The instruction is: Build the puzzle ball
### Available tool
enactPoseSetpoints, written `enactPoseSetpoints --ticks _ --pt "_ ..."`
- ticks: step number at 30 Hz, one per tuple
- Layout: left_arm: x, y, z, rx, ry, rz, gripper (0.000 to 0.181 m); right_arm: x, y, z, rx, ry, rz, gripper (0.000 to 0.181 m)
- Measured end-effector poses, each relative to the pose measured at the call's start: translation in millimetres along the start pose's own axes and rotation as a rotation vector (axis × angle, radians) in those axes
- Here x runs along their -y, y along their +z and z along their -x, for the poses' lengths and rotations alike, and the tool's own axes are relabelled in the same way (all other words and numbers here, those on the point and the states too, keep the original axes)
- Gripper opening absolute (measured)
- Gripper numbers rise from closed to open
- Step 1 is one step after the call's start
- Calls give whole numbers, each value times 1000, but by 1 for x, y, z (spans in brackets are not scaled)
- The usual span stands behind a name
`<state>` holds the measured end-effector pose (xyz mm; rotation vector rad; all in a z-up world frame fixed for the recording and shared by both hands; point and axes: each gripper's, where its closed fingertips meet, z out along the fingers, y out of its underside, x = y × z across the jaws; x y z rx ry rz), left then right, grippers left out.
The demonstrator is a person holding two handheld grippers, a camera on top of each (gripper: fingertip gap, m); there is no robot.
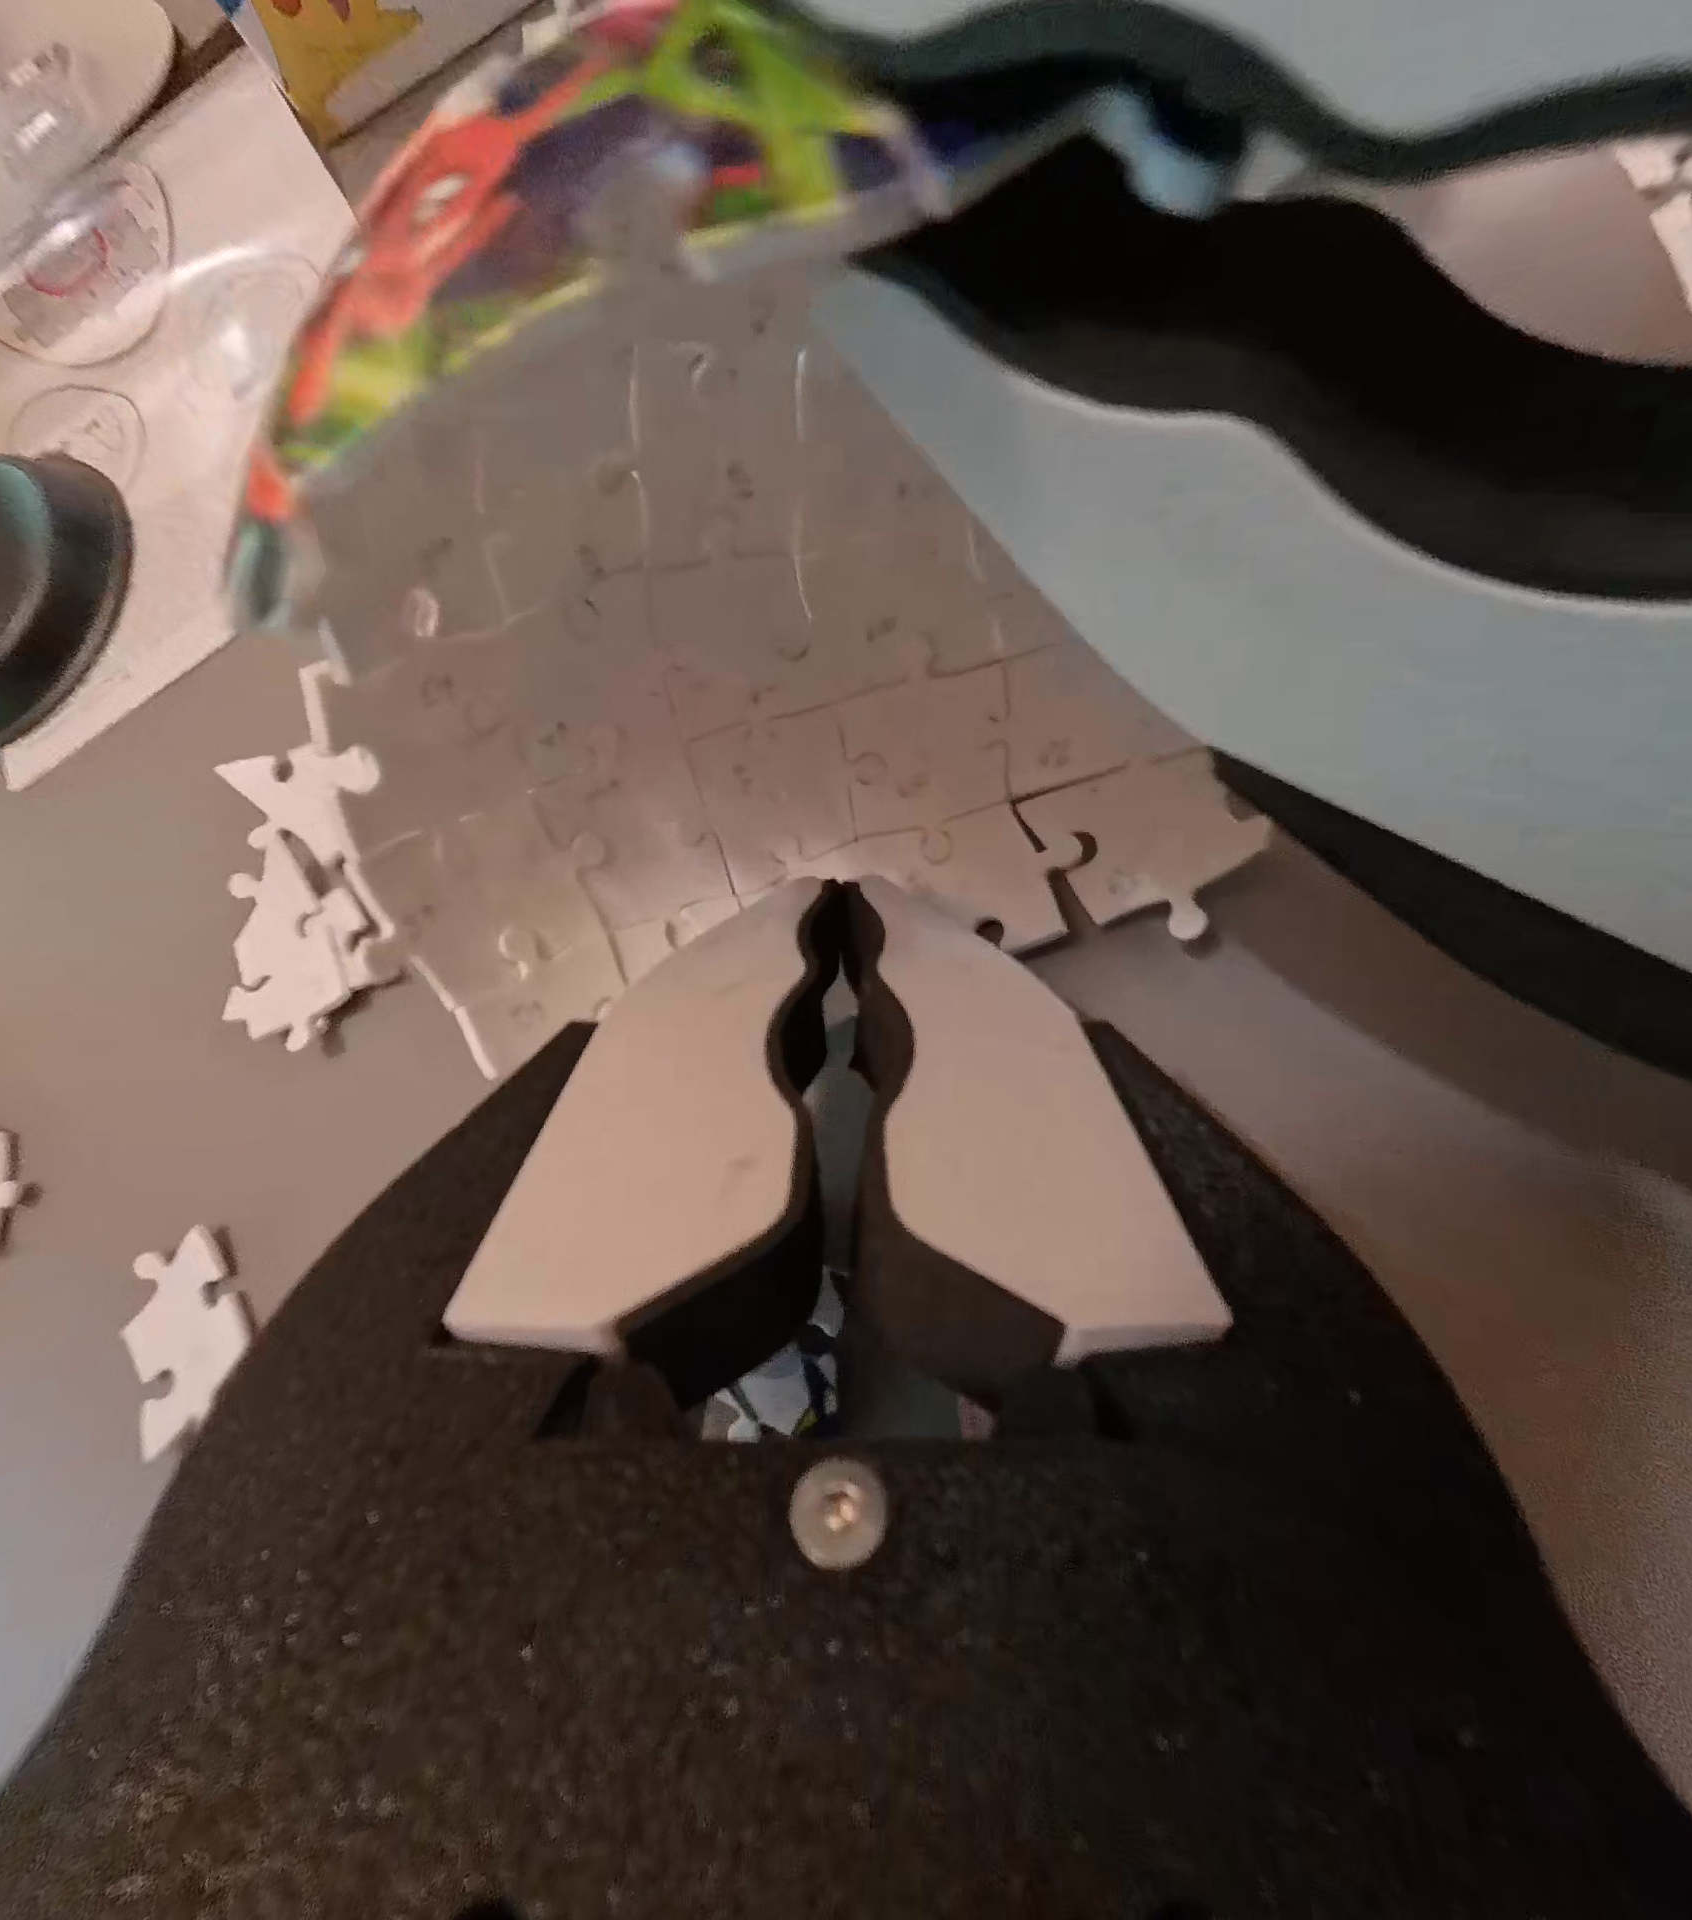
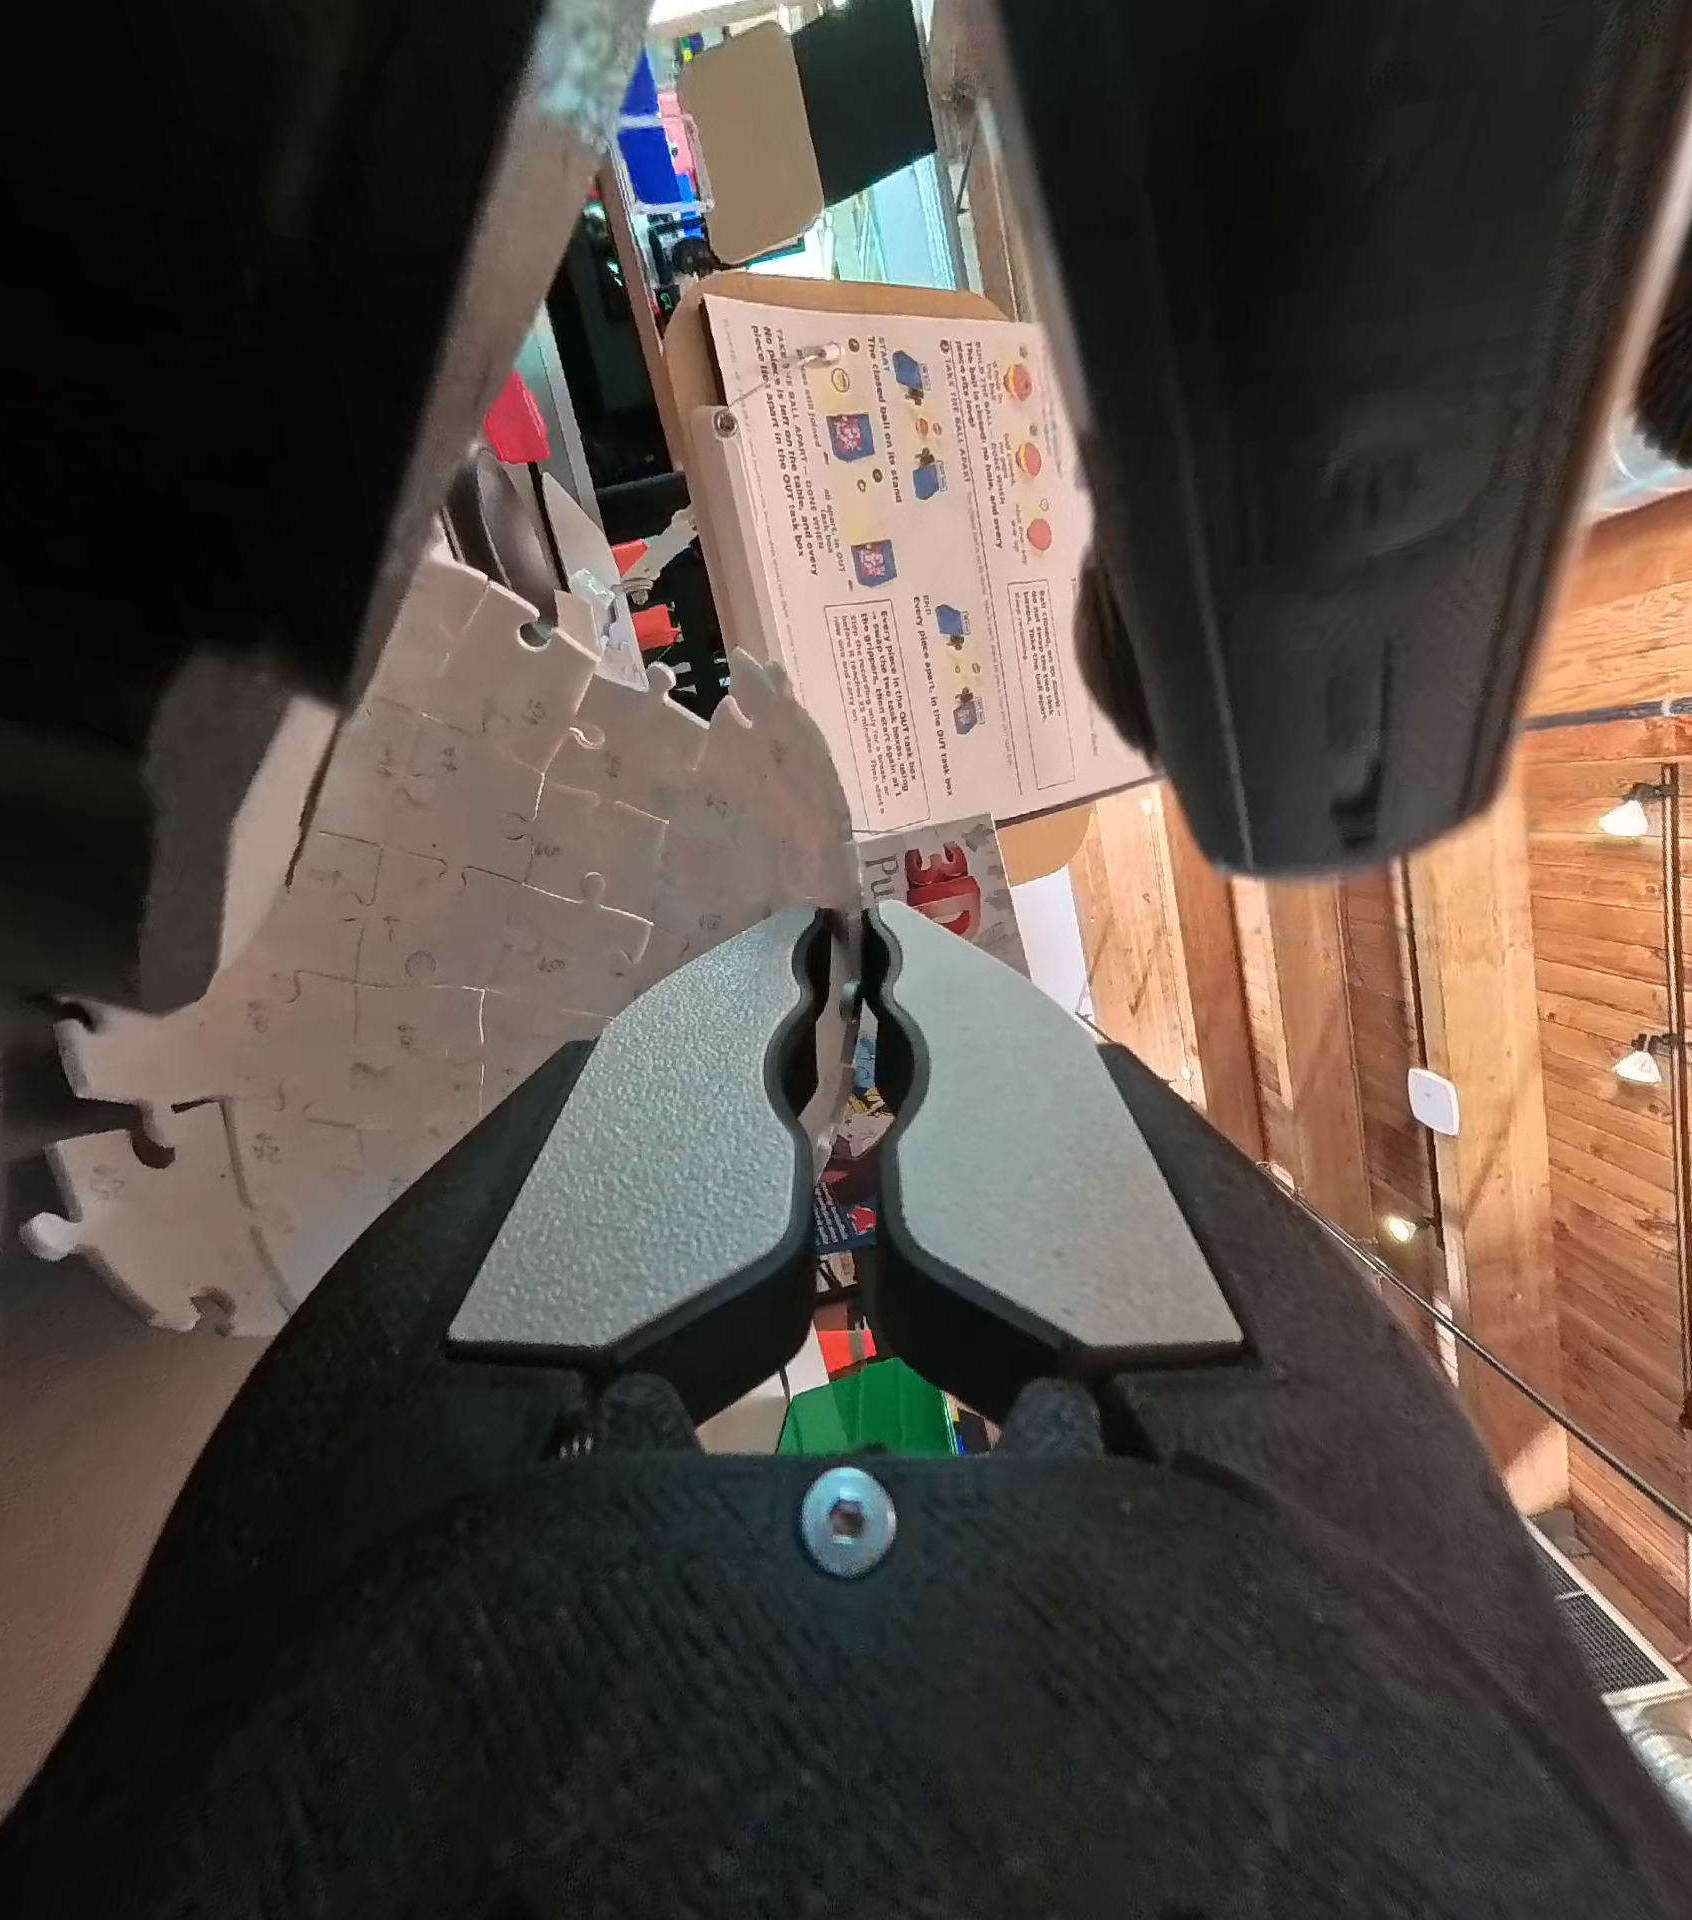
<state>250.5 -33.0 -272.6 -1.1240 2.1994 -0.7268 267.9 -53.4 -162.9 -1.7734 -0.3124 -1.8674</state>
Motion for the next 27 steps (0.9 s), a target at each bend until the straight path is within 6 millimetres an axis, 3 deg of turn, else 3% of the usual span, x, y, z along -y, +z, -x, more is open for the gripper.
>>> enactPoseSetpoints --ticks 7,11,13,18,27 --pt "1 -4 0 -40 -28 -50 0 2 -2 0 -5 -8 -6 5" --pt "15 -19 13 -13 -63 -130 0 -1 -2 0 -5 1 1 5" --pt "12 -19 17 6 -13 -94 0 0 -1 0 -6 -4 0 5" --pt "8 -13 2 -67 30 -61 0 0 -2 0 -8 -5 1 5" --pt "-1 -2 -6 -76 81 -9 0 -1 -2 0 -9 -3 2 6"
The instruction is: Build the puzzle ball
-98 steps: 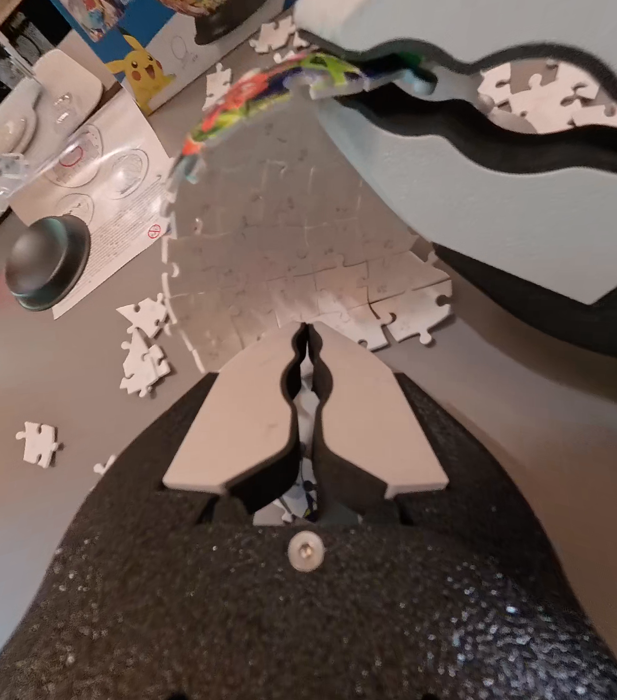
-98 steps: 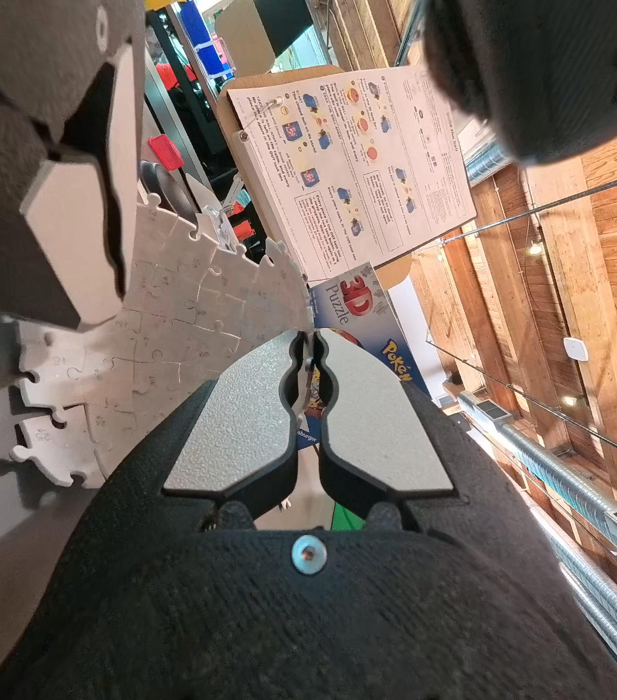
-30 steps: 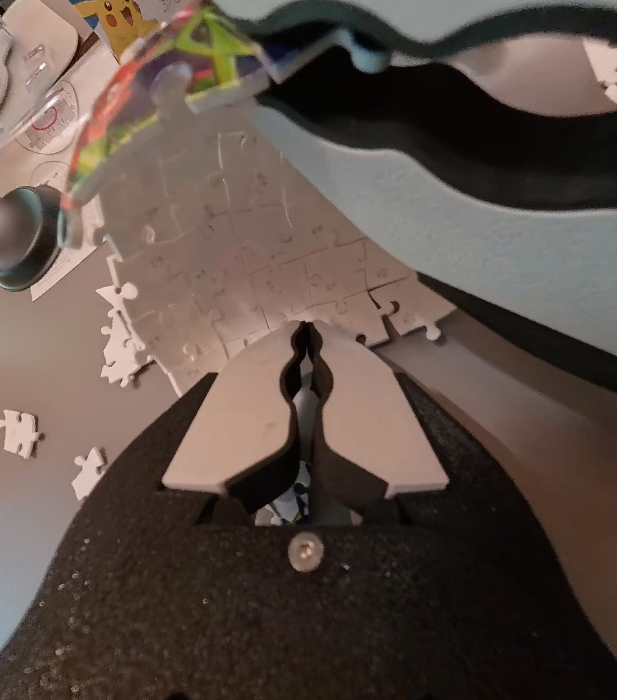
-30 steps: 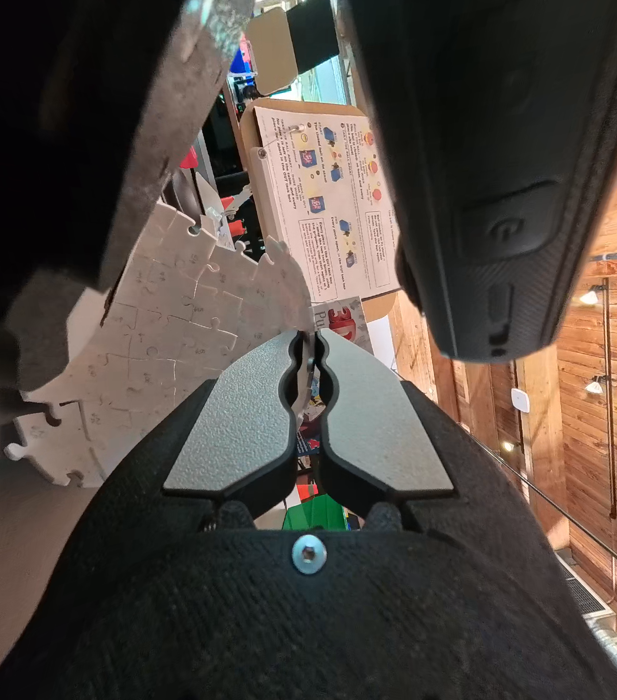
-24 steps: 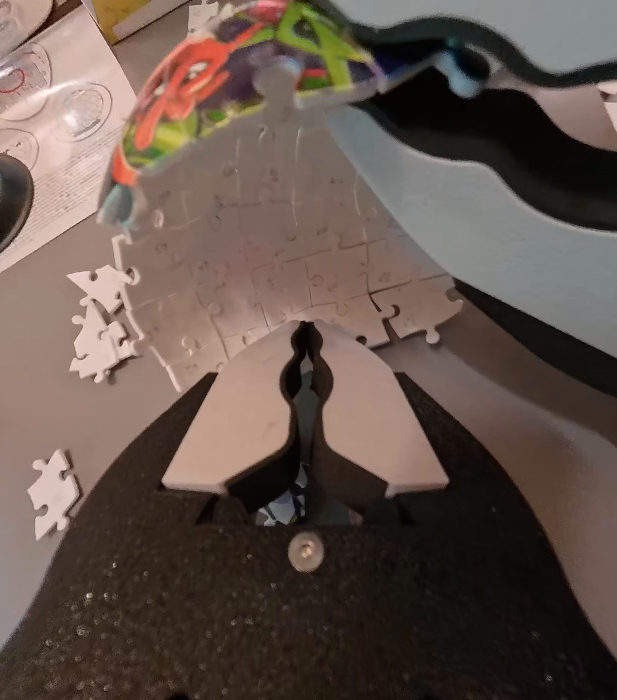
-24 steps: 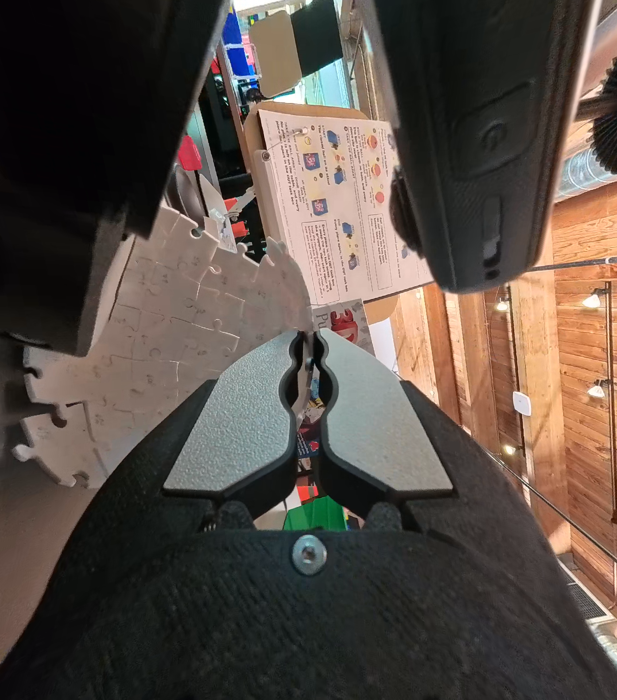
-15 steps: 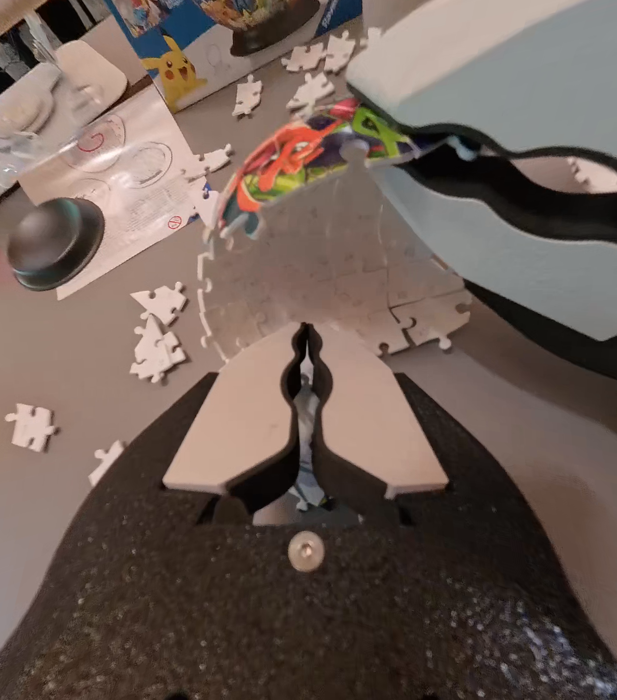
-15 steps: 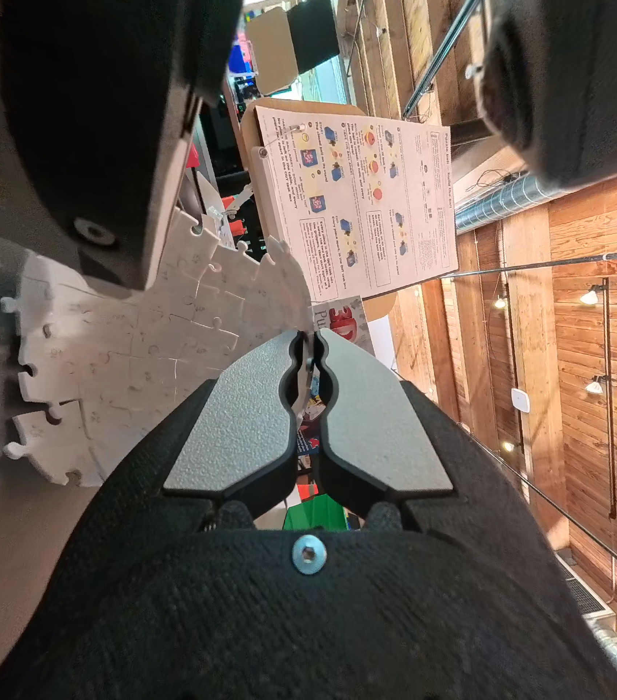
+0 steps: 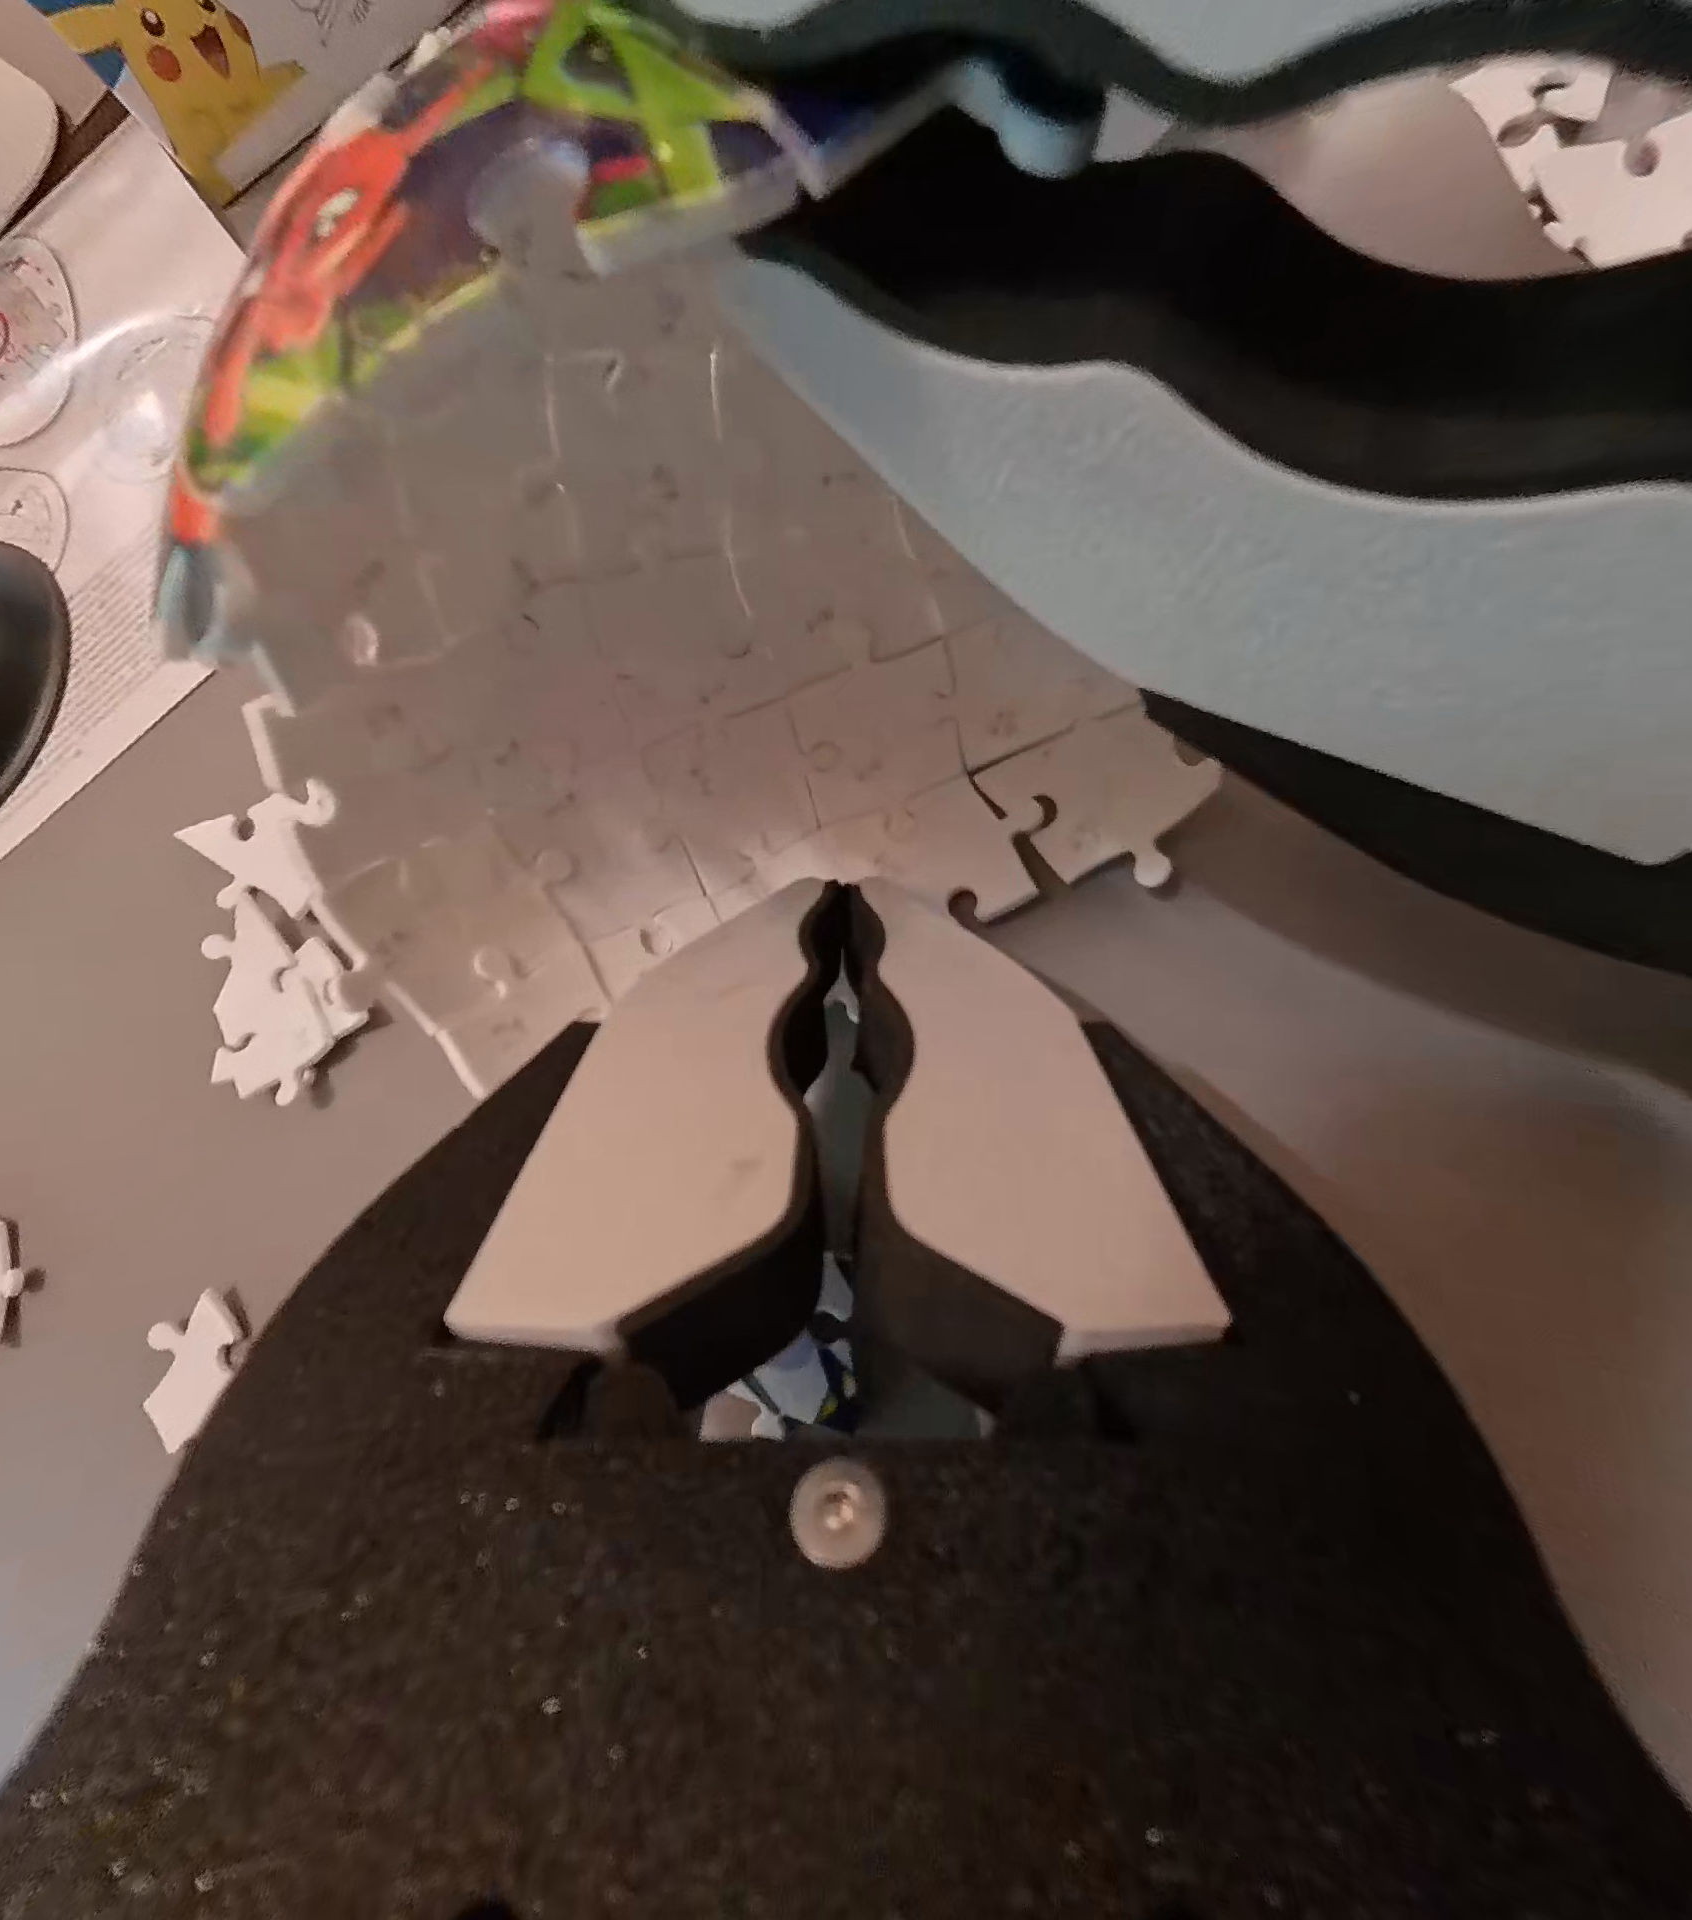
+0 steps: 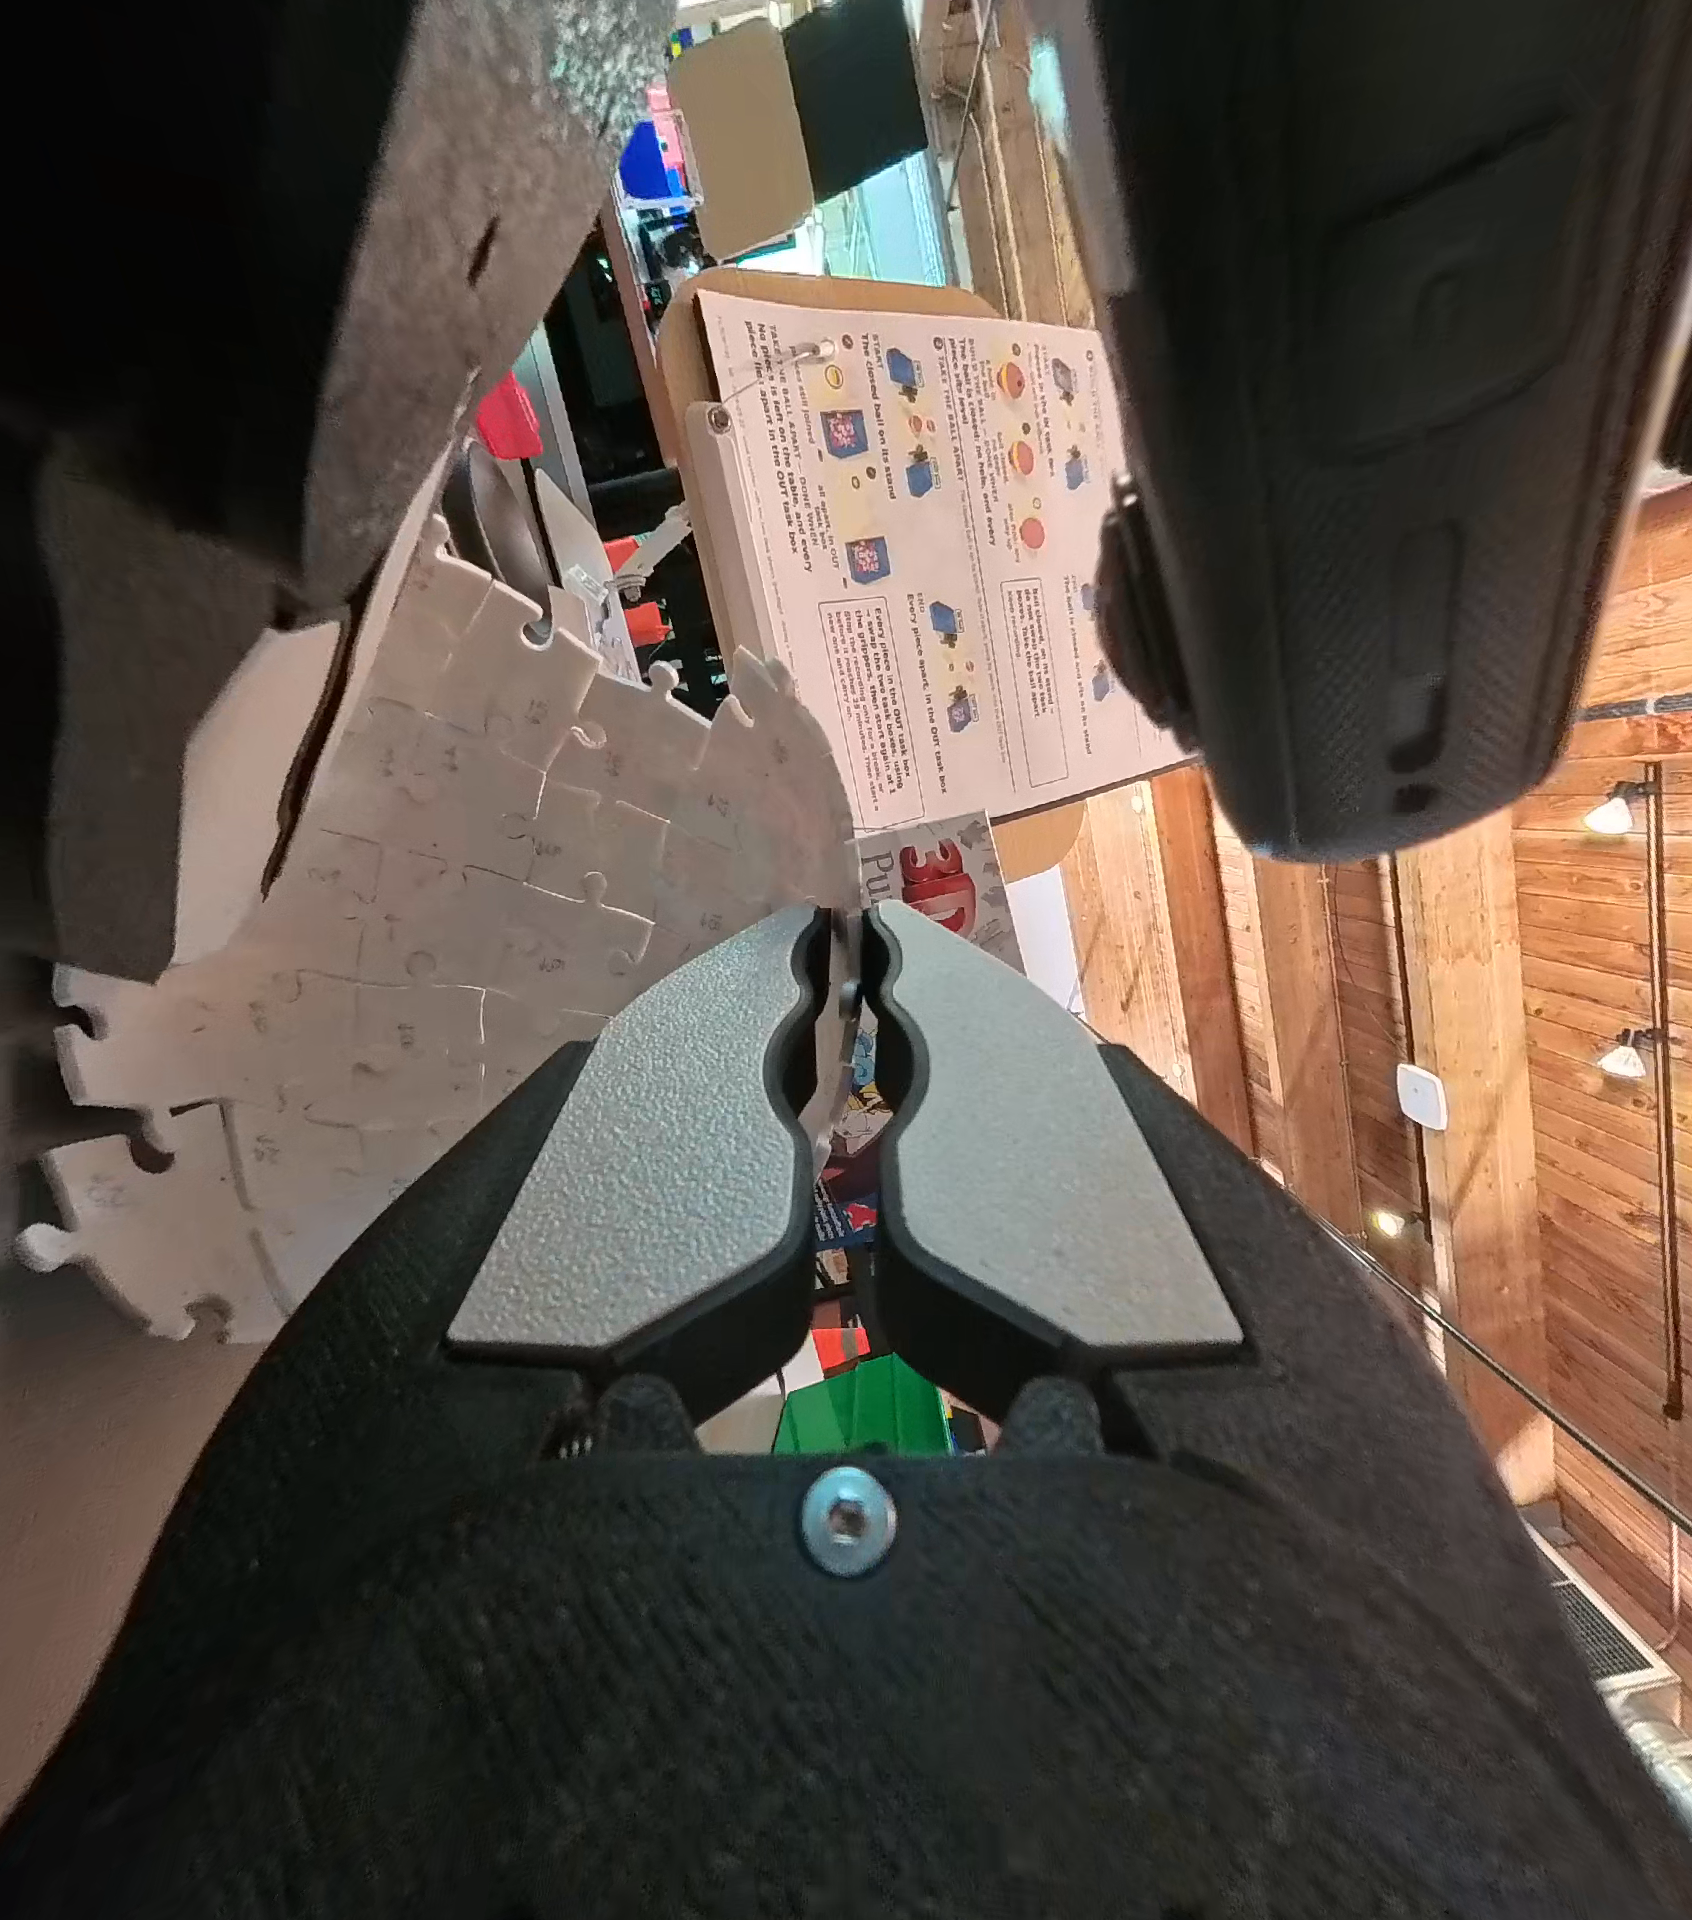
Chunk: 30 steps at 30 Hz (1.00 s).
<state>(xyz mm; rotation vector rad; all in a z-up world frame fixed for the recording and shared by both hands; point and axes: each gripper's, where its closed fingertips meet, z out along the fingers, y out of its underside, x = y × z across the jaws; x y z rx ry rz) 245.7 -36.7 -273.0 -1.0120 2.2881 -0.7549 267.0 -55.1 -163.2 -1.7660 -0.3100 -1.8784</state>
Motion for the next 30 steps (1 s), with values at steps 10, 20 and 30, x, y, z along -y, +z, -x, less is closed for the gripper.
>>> enactPoseSetpoints --ticks 10,20,30 --pt "-1 1 0 31 27 33 0 0 0 1 3 6 3 6" --pt "12 -19 19 117 1 -47 0 -5 0 2 5 20 15 8" --pt "4 -3 -7 -44 -20 -16 0 -18 0 3 15 100 33 9"
